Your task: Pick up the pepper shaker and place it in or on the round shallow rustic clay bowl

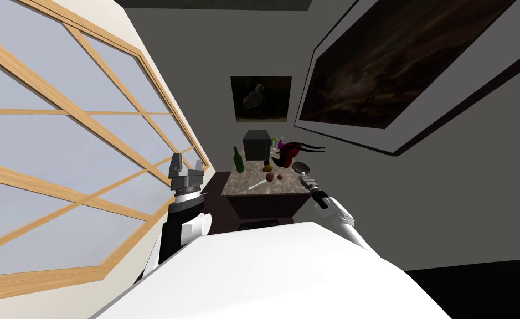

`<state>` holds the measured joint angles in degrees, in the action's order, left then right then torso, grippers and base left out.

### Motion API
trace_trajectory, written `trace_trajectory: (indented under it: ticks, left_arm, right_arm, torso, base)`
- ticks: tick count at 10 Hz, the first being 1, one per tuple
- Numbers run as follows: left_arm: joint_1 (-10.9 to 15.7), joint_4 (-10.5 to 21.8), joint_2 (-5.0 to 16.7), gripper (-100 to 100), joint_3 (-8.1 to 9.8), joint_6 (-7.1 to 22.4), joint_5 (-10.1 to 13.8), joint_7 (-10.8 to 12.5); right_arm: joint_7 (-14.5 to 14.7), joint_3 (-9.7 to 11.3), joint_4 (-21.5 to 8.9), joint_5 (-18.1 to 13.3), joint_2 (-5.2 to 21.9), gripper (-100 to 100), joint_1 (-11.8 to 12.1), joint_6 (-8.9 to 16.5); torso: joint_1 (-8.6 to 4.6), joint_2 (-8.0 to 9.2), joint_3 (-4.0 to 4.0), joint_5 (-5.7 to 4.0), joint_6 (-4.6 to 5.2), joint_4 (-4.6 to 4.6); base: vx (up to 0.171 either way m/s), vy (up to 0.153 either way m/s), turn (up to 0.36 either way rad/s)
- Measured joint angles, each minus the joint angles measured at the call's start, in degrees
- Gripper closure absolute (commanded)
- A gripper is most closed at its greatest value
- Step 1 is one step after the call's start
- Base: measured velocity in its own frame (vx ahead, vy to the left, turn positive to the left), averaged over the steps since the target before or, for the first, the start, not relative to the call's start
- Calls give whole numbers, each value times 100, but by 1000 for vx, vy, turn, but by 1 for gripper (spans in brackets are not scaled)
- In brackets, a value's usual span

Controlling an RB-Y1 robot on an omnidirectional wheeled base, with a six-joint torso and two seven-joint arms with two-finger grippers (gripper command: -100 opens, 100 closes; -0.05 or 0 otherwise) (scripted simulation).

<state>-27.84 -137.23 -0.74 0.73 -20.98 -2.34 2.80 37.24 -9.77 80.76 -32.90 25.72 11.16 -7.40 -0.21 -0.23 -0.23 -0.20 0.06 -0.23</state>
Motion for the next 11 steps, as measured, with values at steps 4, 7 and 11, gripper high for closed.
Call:
trace_trajectory:
  ticks: [4, 7, 11]
  left_arm:
    - [0, 0, 0, 0, 0, 0, 0, 0]
    - [1, 0, -1, 0, -1, 0, 0, 0]
    - [0, 0, 0, 0, 0, 0, 0, 0]
  right_arm:
    - [0, 6, 2, 0, -4, 0, 0, -5]
    - [171, -52, 189, -17, -44, -100, 182, 43]
    - [584, -276, 215, -96, -260, -100, 278, -102]
  torso:
    - [-8, -2, -1, 0, 3, 0]
    - [42, 23, 13, 11, 5, 5]
    - [-12, 15, 9, 0, 4, 4]
  base:
    - [0, 0, 0]
    - [-69, 121, -53]
    - [-51, 9, -41]
